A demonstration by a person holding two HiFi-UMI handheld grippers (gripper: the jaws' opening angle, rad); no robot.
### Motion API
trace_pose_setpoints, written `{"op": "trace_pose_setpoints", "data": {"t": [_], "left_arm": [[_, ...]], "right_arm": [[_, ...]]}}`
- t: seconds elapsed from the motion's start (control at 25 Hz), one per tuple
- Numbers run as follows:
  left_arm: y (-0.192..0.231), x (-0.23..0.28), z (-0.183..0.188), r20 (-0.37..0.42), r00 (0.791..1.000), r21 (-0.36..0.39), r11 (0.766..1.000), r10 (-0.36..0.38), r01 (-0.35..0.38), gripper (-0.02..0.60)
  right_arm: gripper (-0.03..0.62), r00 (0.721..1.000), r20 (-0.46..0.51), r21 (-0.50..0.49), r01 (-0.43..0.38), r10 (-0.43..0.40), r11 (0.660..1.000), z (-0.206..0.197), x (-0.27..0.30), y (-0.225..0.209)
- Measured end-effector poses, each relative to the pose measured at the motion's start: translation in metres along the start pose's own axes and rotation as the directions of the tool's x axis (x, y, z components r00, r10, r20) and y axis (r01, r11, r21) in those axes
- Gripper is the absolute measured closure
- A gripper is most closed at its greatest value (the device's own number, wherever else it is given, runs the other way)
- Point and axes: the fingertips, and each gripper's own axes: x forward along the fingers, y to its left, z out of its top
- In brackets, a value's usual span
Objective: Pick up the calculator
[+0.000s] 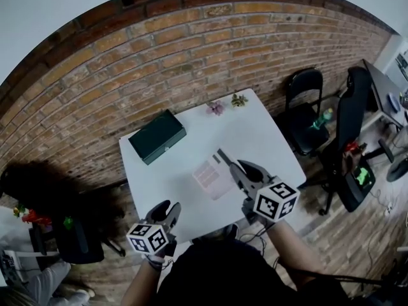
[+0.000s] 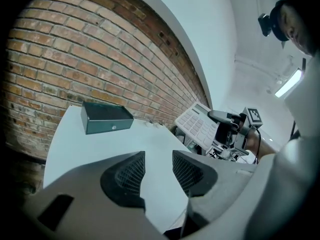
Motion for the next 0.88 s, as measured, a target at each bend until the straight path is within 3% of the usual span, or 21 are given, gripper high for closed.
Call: {"op": "trace_pose_setpoints", "data": {"t": [0.28,0.88], "left_arm": [[0.000,0.005,0.009,0.016,1.000,-0.026,1.000,0.004,-0.004,0.419],[0.006,0.009,0.009,0.011,1.000,-0.040,0.999,0.000,0.000,0.423]], "right_arm": [[0.543,0.991,0.132,0.098,-0.039,0.026,0.994,0.036,-0.013,0.001],[0.543,0.985,0.166,0.203,-0.075,0.042,0.976,0.037,-0.017,-0.004]]}}
